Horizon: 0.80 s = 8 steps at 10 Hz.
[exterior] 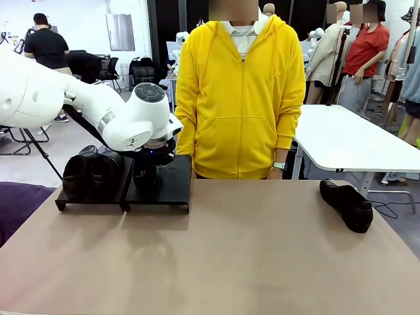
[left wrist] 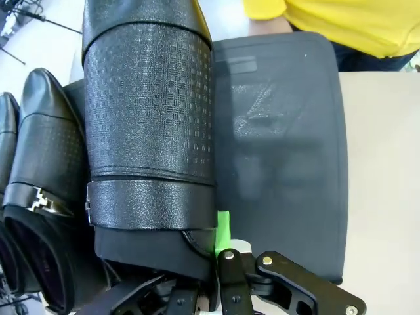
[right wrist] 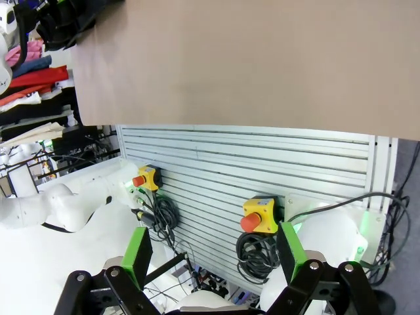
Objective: Organize the shoes by placing them on the stand.
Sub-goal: Place the Shoe from the middle of the table onto the Shoes Stand.
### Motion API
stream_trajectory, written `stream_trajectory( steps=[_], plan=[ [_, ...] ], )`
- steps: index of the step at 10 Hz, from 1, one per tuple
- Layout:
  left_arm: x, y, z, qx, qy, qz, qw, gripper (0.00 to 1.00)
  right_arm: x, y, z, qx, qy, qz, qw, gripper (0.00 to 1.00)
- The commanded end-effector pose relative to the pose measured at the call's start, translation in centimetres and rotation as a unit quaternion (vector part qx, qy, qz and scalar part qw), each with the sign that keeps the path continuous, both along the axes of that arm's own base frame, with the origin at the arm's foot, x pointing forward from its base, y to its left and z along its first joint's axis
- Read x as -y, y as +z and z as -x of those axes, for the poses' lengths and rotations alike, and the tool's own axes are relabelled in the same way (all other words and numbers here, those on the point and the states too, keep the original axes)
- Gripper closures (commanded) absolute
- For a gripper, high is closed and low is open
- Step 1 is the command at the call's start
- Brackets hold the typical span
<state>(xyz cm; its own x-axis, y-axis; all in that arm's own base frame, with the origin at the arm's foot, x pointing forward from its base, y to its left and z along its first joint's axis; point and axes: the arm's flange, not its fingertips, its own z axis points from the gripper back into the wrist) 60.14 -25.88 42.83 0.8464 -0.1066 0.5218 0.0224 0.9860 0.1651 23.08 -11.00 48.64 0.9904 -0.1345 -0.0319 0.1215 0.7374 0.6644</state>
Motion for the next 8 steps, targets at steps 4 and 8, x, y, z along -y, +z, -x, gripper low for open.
stream_trajectory(
  steps=[4, 8],
  plan=[
    [-0.16, 0.21, -0.94, -0.037, 0.006, -0.021, 0.999, 1.00, 0.04, 0.22, 0.01, 0.008, 0.003, -0.008, 1.000, 0.00],
    [-0.33, 0.23, -1.04, -0.021, 0.024, -0.018, 0.999, 0.00, 0.04, 0.22, 0.01, 0.008, 0.003, -0.008, 1.000, 0.00]
  ],
)
